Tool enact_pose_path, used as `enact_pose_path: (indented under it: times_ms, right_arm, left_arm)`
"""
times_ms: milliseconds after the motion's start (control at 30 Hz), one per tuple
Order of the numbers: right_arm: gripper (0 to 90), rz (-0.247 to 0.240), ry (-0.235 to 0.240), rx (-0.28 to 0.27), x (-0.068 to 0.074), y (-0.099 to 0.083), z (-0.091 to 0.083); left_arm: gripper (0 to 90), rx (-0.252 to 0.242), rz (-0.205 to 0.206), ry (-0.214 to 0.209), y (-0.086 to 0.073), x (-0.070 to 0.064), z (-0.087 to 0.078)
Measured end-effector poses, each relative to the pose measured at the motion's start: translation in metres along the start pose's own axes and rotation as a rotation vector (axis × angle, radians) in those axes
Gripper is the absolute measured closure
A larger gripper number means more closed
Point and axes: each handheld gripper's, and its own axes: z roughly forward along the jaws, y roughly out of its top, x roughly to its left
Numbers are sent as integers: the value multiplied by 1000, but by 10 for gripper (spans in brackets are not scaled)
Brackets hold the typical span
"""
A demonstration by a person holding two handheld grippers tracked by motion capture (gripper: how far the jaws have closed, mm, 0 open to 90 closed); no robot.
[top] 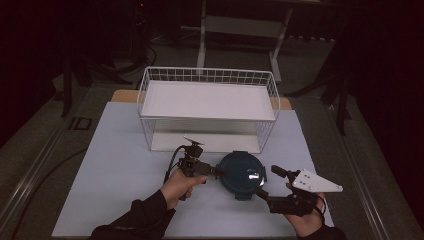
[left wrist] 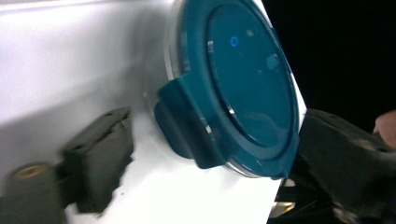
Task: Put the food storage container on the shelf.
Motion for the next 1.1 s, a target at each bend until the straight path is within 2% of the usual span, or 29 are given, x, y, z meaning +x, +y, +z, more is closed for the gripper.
enact_pose_path:
  times_ms: [67,100,200,233,267,333,467,567,633,833,933,967,1000,1033,1067,1100]
  right_arm:
    - [148,-2,-6,-10,0,0,-1]
    - [148,-3,-10,-10,0,0,-1]
    - [148,-10,-12,-6,0,0,-1]
    - [148,-10,-12,-6,0,0,-1]
    - [148,-9,-12,-4,1,0,0]
    - [148,-9,-10,0,1,0,1]
    - [148,-15,-11,0,2,0,1]
    - [148,-14,-11,2,2,0,1]
    - [148,-9,-12,3,0,0,1]
    - [156,12,-29,25,-5,-2,0]
    - [156,36,-40,32,-10,-2,-1]
    - [165,75,-43,42,-16,-4,-2]
    - [165,75,-43,42,-16,-4,-2]
    - [174,99,-47,49,-20,-4,-2]
    - [174,144,-43,62,-26,-6,0]
    - [174,166,-44,68,-29,-7,0]
  left_arm:
    - [176,10,-44,-13,1,4,0]
    - [227,13,-53,-12,1,5,0]
    - [300,19,-101,-38,1,9,-2]
    - [339,19,-101,-38,1,9,-2]
    - [388,23,-132,-74,1,13,-2]
    - [429,28,-172,-76,1,19,1]
    - [483,35,-202,-97,1,24,4]
    - [495,40,-206,-104,1,24,5]
    - [506,50,-231,-127,1,26,10]
    - [518,55,-246,-163,0,30,15]
    - [521,50,-228,-164,0,31,15]
    - [521,48,-225,-163,0,31,15]
    - [521,46,-219,-159,0,30,15]
    - [522,47,-203,-155,0,29,14]
    - [523,43,-195,-152,0,27,14]
    - [524,43,-183,-150,0,26,14]
